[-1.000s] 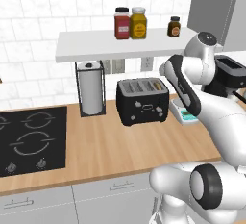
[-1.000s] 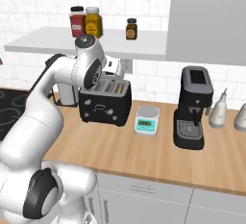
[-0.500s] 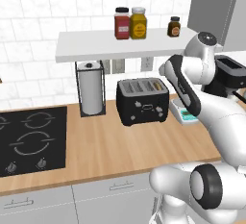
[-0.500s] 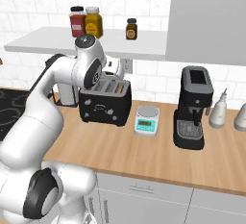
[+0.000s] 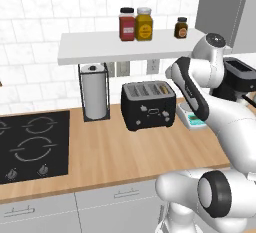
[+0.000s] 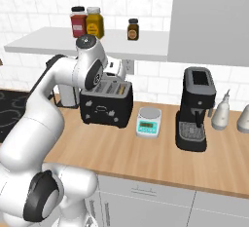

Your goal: Start the toaster. Once the lever pops up, take the bread to the plate on the dining counter.

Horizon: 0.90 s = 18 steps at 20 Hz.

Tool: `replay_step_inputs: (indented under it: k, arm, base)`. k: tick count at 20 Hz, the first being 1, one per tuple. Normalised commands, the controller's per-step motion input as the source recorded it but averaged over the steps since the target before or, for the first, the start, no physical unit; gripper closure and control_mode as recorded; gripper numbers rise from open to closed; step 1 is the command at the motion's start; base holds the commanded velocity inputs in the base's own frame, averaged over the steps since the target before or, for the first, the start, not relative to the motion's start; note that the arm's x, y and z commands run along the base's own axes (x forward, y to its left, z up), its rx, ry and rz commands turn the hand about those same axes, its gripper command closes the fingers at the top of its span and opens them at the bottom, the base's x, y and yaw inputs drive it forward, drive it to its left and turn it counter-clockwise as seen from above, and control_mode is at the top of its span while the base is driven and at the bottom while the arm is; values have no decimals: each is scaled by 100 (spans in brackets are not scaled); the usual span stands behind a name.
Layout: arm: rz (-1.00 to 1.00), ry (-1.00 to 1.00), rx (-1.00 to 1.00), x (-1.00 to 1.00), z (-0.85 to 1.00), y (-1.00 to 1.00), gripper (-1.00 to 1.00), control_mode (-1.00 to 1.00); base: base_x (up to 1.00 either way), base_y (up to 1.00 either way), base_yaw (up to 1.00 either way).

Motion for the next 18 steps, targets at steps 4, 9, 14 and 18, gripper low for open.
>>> replay_step_inputs:
  k: [4,9,14,18]
  arm:
    - [0,0,0,0,0,0,-100,-100]
    - [0,0,0,0,0,0,-100,-100]
    - [0,0,0,0,0,0,-100,-100]
    - [0,0,0,0,0,0,-100,-100]
  base:
    - [0,0,0]
    - [0,0,0]
    - [0,0,0]
    - [0,0,0]
